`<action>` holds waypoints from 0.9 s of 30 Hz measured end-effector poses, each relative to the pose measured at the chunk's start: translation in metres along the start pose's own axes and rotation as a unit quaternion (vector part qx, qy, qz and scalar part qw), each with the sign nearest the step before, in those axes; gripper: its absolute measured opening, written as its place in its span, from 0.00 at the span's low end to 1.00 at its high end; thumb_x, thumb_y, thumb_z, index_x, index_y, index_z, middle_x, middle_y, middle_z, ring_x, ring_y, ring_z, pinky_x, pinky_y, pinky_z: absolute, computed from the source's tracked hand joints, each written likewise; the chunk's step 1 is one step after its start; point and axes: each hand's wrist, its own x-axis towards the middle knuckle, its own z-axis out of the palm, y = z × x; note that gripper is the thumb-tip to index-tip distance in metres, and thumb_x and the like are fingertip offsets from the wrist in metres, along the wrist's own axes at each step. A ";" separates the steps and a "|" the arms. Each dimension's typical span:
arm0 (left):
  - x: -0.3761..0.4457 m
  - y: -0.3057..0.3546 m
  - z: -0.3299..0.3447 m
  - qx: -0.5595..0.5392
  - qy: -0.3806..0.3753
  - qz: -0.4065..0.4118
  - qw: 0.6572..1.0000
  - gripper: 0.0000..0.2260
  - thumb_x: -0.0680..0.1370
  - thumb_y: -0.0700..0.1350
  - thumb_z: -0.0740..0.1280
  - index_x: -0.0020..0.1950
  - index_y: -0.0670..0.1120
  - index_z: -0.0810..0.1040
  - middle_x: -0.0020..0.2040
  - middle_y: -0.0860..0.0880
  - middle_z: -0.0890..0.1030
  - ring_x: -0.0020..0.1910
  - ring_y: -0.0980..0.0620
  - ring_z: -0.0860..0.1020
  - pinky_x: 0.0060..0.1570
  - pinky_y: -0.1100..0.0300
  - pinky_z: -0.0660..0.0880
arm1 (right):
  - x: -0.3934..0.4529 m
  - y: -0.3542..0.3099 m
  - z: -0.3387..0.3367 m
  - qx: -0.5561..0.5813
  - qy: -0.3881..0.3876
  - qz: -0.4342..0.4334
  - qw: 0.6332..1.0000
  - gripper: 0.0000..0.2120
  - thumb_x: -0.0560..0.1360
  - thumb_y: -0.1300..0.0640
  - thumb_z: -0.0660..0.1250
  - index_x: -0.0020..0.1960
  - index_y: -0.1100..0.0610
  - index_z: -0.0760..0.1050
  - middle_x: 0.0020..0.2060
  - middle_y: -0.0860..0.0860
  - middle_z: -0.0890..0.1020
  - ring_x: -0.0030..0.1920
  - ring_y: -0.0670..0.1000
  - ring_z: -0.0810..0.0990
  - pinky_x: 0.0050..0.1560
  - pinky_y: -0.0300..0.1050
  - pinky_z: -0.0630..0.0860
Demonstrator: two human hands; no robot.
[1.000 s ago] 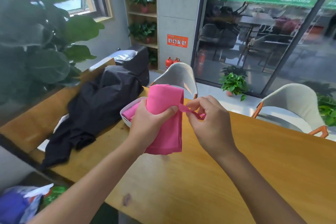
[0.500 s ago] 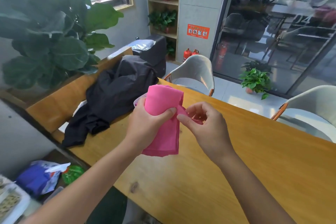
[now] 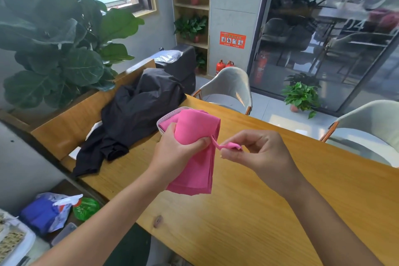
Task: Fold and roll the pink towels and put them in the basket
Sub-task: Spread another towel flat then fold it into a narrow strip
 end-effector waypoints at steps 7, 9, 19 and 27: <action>-0.008 0.008 0.009 -0.011 -0.036 -0.002 0.999 0.29 0.62 0.63 0.81 0.59 0.58 0.77 0.48 0.55 0.84 0.46 0.51 0.84 0.45 0.42 0.83 | -0.013 -0.014 -0.020 0.119 0.007 0.004 0.993 0.15 0.70 0.47 0.78 0.52 0.53 0.82 0.37 0.57 0.86 0.42 0.59 0.86 0.49 0.47 0.81; -0.010 0.012 0.009 -0.020 -0.052 0.002 0.998 0.28 0.63 0.63 0.81 0.58 0.57 0.77 0.47 0.54 0.84 0.45 0.51 0.85 0.44 0.42 0.83 | -0.016 -0.015 -0.025 0.198 -0.014 0.007 0.980 0.17 0.75 0.49 0.73 0.60 0.57 0.79 0.35 0.59 0.84 0.41 0.61 0.84 0.50 0.50 0.79; -0.007 0.023 0.006 0.073 -0.061 0.086 0.992 0.30 0.60 0.67 0.77 0.57 0.62 0.74 0.49 0.69 0.77 0.43 0.63 0.80 0.43 0.48 0.83 | -0.022 -0.015 -0.037 0.052 -0.134 0.159 0.977 0.05 0.80 0.57 0.68 0.55 0.57 0.77 0.51 0.58 0.86 0.28 0.53 0.83 0.38 0.43 0.81; -0.001 0.020 0.006 0.117 -0.092 0.129 0.980 0.33 0.60 0.69 0.78 0.61 0.62 0.74 0.50 0.63 0.80 0.45 0.62 0.81 0.43 0.49 0.83 | -0.010 -0.026 -0.045 -0.154 -0.133 0.185 0.961 0.03 0.79 0.63 0.65 0.50 0.58 0.77 0.44 0.50 0.87 0.39 0.54 0.87 0.24 0.39 0.74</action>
